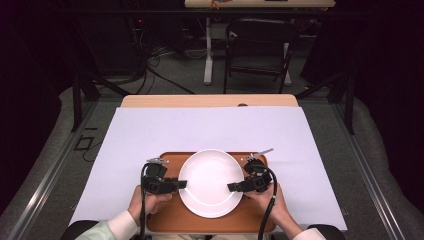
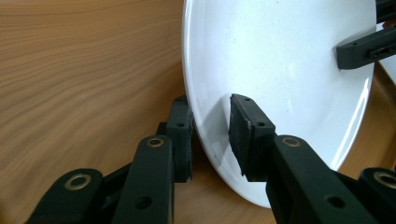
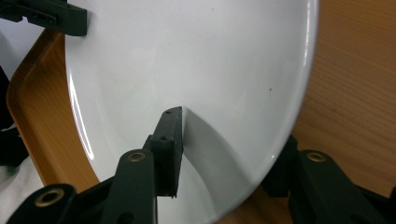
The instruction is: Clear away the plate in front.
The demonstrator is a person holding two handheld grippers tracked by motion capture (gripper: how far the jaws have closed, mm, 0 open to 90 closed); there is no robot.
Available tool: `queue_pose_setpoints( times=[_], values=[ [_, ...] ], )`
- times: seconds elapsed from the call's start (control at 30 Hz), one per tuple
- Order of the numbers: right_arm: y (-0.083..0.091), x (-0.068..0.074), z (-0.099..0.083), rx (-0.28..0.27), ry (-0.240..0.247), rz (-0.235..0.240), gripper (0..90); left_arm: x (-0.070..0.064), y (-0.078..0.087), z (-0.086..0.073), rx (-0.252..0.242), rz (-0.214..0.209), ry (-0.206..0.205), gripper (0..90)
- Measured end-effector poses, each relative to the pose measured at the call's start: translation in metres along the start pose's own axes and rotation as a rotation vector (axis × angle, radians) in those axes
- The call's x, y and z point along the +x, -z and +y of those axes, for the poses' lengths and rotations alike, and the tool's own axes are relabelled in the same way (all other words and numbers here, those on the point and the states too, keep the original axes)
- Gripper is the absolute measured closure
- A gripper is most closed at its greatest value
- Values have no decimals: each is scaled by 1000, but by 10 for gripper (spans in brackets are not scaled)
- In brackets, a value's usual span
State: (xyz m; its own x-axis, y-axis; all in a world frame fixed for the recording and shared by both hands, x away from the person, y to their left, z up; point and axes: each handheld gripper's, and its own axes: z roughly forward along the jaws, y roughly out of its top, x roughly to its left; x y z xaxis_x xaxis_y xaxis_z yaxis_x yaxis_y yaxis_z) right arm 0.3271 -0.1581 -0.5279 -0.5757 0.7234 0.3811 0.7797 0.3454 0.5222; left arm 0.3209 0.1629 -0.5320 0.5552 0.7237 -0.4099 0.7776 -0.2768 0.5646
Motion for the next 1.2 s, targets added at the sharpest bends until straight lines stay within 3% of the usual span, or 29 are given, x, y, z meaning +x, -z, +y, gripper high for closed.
queue_pose_setpoints(
  times=[0.13,0.2,0.73,0.93,1.2],
  values=[
    [-2,-1,1,5,-4,-9,540,1,-2,0,3,6,5,689],
    [-2,-1,1,4,-4,-38,531,1,-2,0,10,11,6,685],
    [-10,-2,4,22,-3,-74,451,3,-10,1,28,63,6,649],
    [-11,-3,4,25,-4,-80,432,1,-13,1,39,91,-14,625],
    [-11,-3,4,26,7,-114,410,2,-13,2,39,84,-3,595]
  ],
)
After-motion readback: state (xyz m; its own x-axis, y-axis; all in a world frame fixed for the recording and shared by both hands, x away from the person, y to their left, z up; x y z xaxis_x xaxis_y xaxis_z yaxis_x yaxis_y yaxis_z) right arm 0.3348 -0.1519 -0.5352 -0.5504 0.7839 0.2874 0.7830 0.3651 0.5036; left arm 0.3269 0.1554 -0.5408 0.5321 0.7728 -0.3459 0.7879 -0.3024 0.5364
